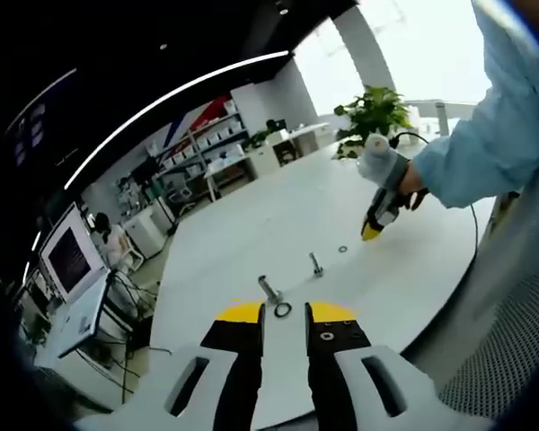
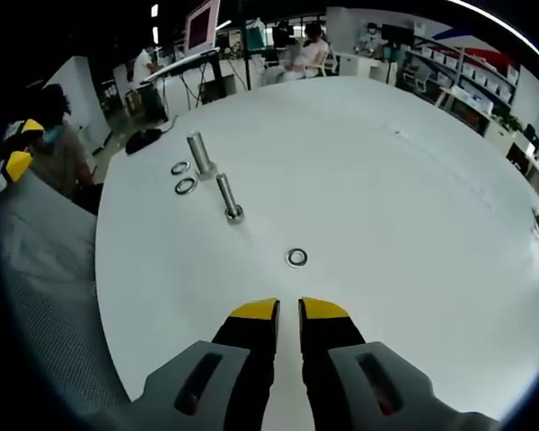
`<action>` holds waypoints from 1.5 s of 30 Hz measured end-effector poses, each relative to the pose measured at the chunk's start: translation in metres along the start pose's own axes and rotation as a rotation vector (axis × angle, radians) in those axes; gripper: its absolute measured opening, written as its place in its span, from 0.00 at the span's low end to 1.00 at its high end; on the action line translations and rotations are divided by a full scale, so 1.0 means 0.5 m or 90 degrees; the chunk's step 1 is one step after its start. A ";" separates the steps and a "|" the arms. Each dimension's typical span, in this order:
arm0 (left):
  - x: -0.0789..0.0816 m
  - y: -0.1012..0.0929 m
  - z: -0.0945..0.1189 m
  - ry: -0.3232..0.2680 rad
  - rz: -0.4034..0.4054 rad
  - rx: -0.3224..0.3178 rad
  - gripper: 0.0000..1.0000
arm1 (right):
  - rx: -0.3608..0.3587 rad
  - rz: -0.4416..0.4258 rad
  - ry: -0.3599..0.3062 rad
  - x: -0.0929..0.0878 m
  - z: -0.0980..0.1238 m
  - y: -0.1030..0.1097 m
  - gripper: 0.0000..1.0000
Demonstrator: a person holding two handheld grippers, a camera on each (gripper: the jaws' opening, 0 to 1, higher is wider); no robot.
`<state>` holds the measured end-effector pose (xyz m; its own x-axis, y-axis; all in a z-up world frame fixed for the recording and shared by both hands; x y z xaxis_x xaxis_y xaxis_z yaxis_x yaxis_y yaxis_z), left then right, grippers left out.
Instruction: Place the washer onto the threaded stud by aligning its center hole with the stud, sliding it down to the base, and recovering from edge contact or off-axis alignment until the washer reaches the visible bottom stop.
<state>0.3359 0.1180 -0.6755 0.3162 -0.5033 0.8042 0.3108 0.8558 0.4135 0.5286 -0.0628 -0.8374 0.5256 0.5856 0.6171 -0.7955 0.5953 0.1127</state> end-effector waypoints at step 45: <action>-0.050 0.017 -0.006 0.034 -0.009 -0.019 0.10 | 0.010 0.073 0.043 0.040 -0.114 0.008 0.09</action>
<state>0.3333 0.1376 -0.6932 0.3592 -0.5213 0.7741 0.3418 0.8453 0.4106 0.5532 -0.0175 -0.8689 0.4500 0.6854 0.5725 -0.8559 0.5139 0.0574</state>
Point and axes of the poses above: the point that each gripper's makers call its tool centre point, and the gripper's own axes: z roughly backward along the fingers, y roughly to its left, x roughly out of its top, the point moved 1 cm from there along z, roughly backward along the fingers, and after that the axes turned 7 degrees about -z, right-handed, at the moved point
